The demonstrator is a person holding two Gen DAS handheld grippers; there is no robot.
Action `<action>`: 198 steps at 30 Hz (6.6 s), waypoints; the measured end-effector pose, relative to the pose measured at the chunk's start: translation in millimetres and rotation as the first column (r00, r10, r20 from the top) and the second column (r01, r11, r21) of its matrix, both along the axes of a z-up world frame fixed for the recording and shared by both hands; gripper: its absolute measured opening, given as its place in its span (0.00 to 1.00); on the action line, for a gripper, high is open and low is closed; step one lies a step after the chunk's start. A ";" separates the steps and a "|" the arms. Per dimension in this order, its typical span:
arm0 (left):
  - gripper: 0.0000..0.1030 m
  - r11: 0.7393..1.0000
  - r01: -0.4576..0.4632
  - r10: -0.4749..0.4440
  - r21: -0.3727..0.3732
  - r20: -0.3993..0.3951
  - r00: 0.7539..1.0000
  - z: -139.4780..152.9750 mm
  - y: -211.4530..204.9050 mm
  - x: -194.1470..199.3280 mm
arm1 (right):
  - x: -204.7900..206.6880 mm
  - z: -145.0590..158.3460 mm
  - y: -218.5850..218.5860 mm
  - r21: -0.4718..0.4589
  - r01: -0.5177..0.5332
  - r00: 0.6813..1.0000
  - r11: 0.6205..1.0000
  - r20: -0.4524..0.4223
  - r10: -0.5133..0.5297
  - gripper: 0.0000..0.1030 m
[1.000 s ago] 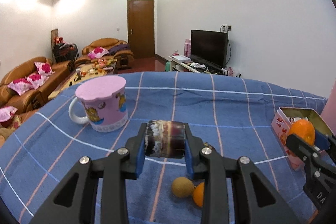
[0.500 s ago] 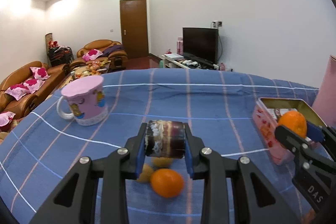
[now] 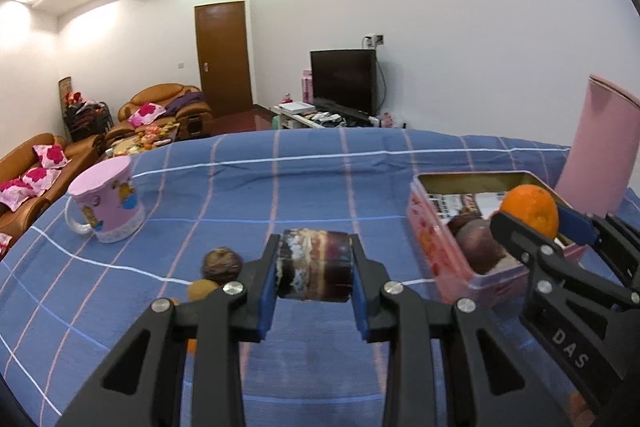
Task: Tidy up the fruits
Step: 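Lift the cake roll with left tool while right tool carries the orange toward the tin, then lower the roll into the tin and open left tool while right tool releases the orange, then withdraw both open tools from the tin toward the loose fruits, then grasp a small green-brown round fruit with left tool while right tool grasps an orange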
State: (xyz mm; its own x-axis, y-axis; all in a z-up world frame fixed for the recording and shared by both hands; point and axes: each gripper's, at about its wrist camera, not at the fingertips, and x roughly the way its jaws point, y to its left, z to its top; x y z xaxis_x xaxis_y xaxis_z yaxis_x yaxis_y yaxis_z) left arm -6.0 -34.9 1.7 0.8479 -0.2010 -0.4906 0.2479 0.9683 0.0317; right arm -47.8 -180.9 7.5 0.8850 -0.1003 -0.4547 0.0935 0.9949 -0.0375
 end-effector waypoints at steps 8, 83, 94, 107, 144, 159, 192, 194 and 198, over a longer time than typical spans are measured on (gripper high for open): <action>0.32 0.999 0.039 -0.039 -0.001 -0.006 0.999 -0.1 -36.6 -4.0 | -3.6 0.0 -27.3 -0.014 0.034 0.999 0.999 -0.002 -0.034 0.47; 0.32 0.984 0.174 -0.177 -0.033 -0.206 0.962 -19.1 -174.6 65.7 | 50.2 -12.8 -158.8 0.118 0.143 0.982 0.983 -0.144 -0.125 0.47; 0.32 0.989 0.149 -0.148 -0.010 -0.198 0.969 -18.7 -167.6 63.1 | 54.4 -18.2 -157.6 0.176 0.080 0.983 0.981 -0.177 -0.048 0.47; 0.34 0.989 0.143 -0.137 0.019 -0.195 0.971 -18.3 -167.7 60.4 | 53.3 -18.4 -163.4 0.211 0.070 0.987 0.975 -0.159 -0.036 0.48; 1.00 0.994 0.074 -0.073 0.084 -0.018 0.997 -3.6 -125.0 16.5 | -3.6 12.3 -141.3 0.066 0.216 0.968 0.974 0.118 -0.222 0.77; 1.00 0.991 0.082 -0.078 0.104 -0.040 0.996 -5.8 -79.6 1.2 | -20.4 2.2 -119.8 0.195 0.217 0.973 0.956 0.035 -0.228 0.77; 1.00 0.976 -0.174 0.196 0.128 -0.188 0.963 -26.9 134.3 79.5 | 48.4 -16.1 77.2 0.239 -0.120 0.984 0.964 -0.099 0.147 0.77; 1.00 0.972 -0.194 0.218 0.130 -0.206 0.954 -28.8 148.7 85.8 | 55.0 -20.2 90.0 0.262 -0.165 0.971 0.951 -0.127 0.203 0.77; 1.00 0.957 -0.250 0.278 0.145 -0.222 0.935 -32.1 166.0 94.4 | 65.0 -28.7 115.8 0.285 -0.255 0.934 0.924 -0.175 0.312 0.77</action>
State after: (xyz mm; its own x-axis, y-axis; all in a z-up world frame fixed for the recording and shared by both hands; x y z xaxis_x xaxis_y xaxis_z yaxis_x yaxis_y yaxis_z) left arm 88.4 131.1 -30.4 0.7185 0.0820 -0.6906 -0.0023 0.9933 0.1156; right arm 17.2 -65.1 -21.2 0.7380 0.2837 -0.6122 -0.1755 0.9568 0.2318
